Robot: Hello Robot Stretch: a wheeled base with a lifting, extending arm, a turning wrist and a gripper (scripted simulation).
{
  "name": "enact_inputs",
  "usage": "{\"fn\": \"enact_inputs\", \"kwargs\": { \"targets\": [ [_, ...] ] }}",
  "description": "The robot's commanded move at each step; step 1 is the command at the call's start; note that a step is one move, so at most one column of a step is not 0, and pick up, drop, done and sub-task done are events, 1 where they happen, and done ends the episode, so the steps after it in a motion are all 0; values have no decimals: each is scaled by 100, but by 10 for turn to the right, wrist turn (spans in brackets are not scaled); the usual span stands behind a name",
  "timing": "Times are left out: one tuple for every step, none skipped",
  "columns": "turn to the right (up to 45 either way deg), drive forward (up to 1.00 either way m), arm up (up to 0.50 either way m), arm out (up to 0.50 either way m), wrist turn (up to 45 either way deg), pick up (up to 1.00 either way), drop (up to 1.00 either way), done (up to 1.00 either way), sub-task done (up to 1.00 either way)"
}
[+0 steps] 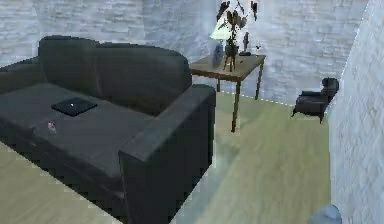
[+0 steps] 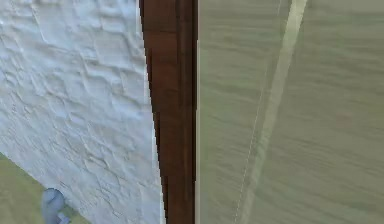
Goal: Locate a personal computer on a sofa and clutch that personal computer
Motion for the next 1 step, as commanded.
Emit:
{"fn": "enact_inputs", "kwargs": {
  "targets": [
    [-450, 0, 0, 0, 0, 0, 0, 0, 0]
  ]
}}
